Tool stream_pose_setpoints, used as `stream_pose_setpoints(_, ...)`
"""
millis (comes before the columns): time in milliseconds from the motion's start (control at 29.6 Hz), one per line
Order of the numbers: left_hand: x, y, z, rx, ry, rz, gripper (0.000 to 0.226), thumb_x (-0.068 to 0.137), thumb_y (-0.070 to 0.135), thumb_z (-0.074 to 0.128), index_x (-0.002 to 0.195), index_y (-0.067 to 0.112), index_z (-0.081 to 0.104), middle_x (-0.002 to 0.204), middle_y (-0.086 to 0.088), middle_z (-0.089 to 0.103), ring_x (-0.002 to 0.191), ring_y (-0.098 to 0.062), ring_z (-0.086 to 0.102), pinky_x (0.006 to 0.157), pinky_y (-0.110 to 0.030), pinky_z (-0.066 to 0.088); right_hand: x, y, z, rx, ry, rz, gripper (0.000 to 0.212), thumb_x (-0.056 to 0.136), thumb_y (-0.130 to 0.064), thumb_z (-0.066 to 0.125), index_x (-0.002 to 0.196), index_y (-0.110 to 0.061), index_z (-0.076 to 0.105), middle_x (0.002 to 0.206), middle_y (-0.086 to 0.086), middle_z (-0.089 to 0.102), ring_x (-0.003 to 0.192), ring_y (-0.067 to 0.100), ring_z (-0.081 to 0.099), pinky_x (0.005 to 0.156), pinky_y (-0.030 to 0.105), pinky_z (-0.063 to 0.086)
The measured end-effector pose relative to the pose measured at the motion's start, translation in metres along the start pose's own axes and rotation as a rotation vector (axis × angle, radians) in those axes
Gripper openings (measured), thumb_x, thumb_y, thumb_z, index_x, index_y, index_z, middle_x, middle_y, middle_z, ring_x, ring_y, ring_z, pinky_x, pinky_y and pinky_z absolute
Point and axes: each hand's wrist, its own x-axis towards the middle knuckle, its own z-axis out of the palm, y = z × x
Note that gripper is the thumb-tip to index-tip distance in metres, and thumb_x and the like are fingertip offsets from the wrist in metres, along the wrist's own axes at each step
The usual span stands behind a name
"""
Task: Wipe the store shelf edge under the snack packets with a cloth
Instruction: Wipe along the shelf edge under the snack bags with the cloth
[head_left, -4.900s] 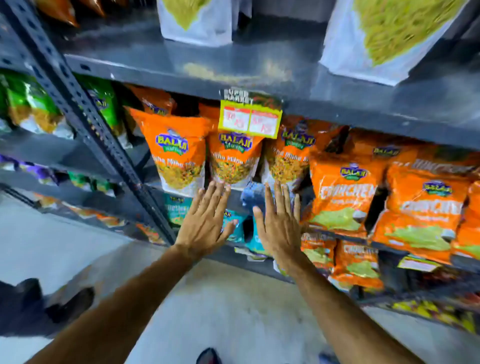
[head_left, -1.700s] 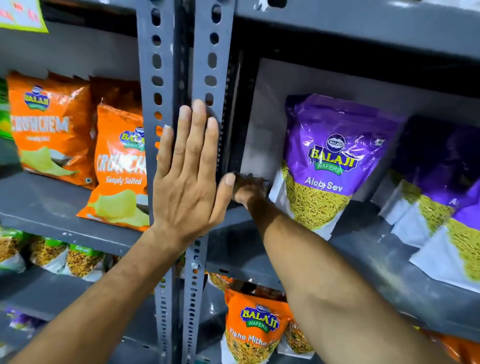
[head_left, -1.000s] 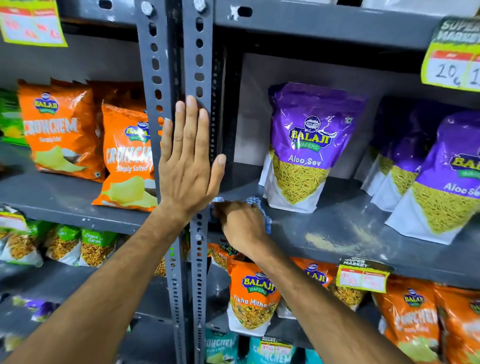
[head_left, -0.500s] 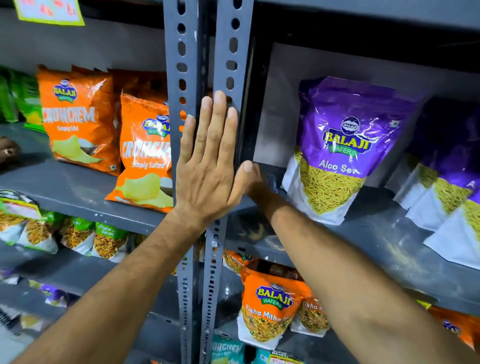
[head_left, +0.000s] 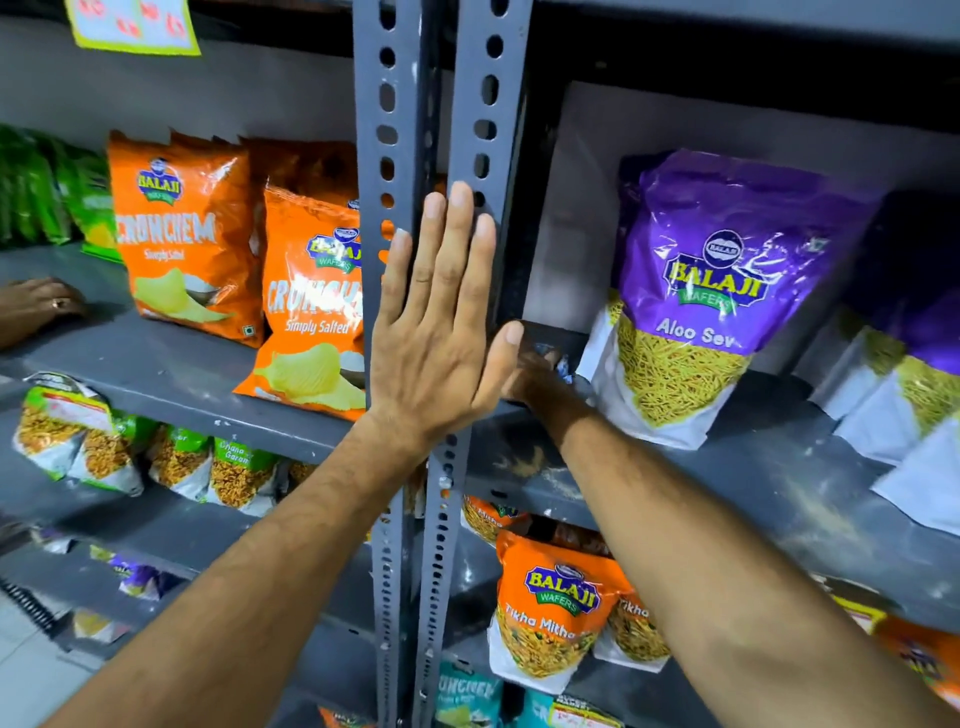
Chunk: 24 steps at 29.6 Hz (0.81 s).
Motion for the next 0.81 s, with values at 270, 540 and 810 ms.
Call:
stream_pose_setpoints(270,-0.001,0.000,0.000,0.017,-0.018,-0.008,0.070,0.101,0.038,0.033,0.155,-0.005,0.022,0.163,-0.030,0.021,0.155,-0.042,0.017,0.127,-0.056,0.013,-0.028,0.022,0.029,-0.155,-0.038,-0.160,0.067,0.086,-0.062,0.012,0.150,-0.048,0.028,0.164,-0.010,0.029,0.151,0.022,0.022,0.114,0.074,0.010)
stream_pose_setpoints(540,-0.001,0.000,-0.001,0.029,-0.021,-0.006,0.071,0.101,0.038,0.036,0.156,-0.005,0.022,0.163,-0.030,0.021,0.155,-0.040,0.016,0.128,-0.054,0.012,-0.106,0.051,0.019,-0.289,0.007,-0.340,0.053,0.101,-0.063,0.018,0.152,-0.049,0.025,0.163,-0.015,0.030,0.152,0.011,0.024,0.120,0.064,0.009)
stream_pose_setpoints(810,-0.002,0.000,-0.003,0.017,-0.038,-0.014,0.070,0.104,0.041,0.030,0.158,-0.002,0.017,0.165,-0.028,0.017,0.156,-0.038,0.011,0.128,-0.054,0.012,-0.155,0.106,-0.006,-0.263,0.008,-0.386,0.050,0.102,-0.055,0.038,0.150,-0.041,0.040,0.158,-0.011,0.041,0.149,0.008,0.030,0.120,0.051,0.020)
